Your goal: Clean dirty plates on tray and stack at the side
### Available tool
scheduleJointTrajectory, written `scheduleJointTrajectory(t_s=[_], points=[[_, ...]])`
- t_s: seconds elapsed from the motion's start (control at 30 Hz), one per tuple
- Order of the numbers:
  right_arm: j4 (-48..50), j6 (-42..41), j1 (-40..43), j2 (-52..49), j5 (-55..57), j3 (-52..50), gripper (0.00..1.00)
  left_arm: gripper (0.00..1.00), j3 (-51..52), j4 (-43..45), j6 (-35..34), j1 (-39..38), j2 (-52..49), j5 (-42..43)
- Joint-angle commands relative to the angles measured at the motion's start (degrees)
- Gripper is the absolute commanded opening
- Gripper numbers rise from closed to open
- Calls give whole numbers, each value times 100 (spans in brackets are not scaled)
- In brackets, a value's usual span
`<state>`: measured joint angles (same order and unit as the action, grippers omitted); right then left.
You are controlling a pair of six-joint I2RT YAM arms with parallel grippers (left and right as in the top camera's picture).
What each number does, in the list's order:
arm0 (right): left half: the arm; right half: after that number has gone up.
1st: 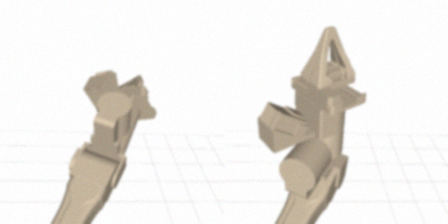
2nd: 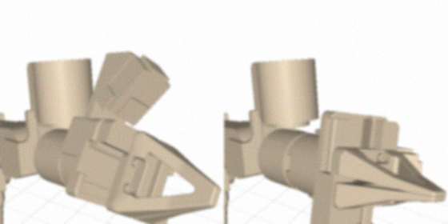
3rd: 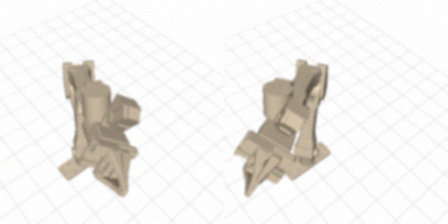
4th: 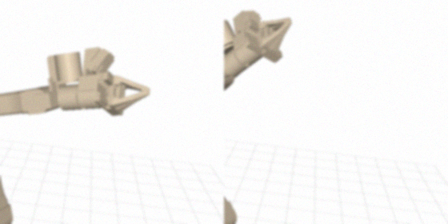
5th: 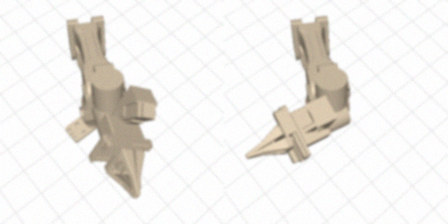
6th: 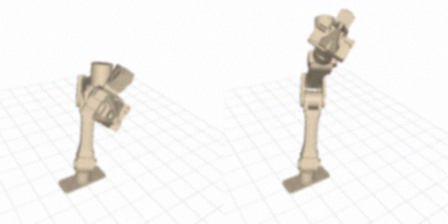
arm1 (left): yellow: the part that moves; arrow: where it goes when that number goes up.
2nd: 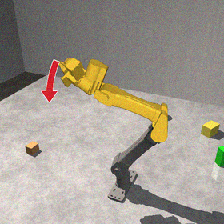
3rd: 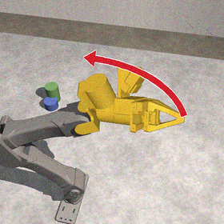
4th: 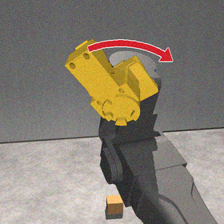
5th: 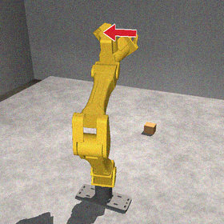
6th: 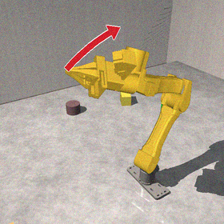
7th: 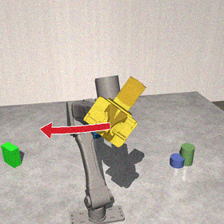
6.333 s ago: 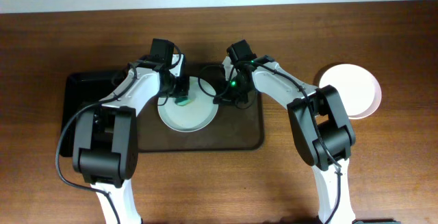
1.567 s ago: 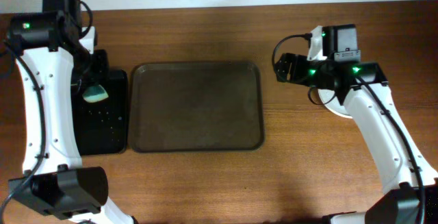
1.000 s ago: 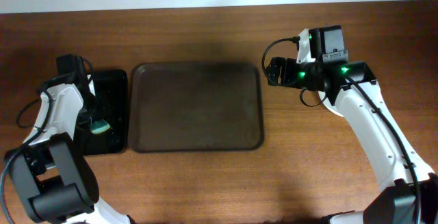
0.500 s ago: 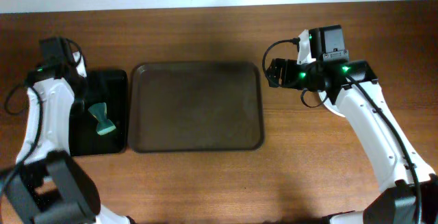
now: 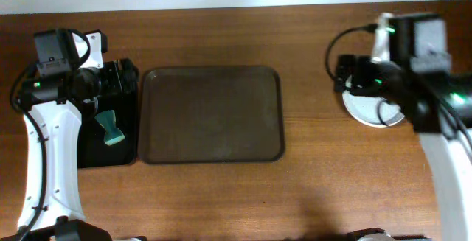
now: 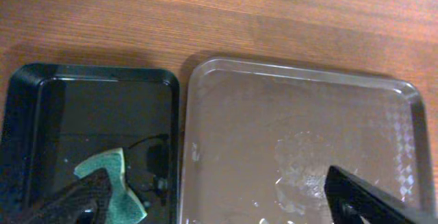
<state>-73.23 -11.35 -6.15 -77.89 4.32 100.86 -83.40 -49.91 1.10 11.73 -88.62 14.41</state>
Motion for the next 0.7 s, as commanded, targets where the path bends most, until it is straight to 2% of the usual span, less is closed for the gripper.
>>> scheduleJointTrajectory(t_s=[0.0,0.13,0.4,0.47,0.67], points=[[-321,131,590,584,170,146,98,99,-61,13,92,-7,90,85],[-787,516,815,778,173,146,98,99,-61,13,92,-7,90,85],[-1001,413,815,903,-26,146,99,99,-61,13,92,-7,90,85],[-1167,293,811,962,-437,146,98,99,-61,13,92,-7,90,85],[-1357,302,811,841,-343,142,98,99,-61,13,92,-7,90,85]])
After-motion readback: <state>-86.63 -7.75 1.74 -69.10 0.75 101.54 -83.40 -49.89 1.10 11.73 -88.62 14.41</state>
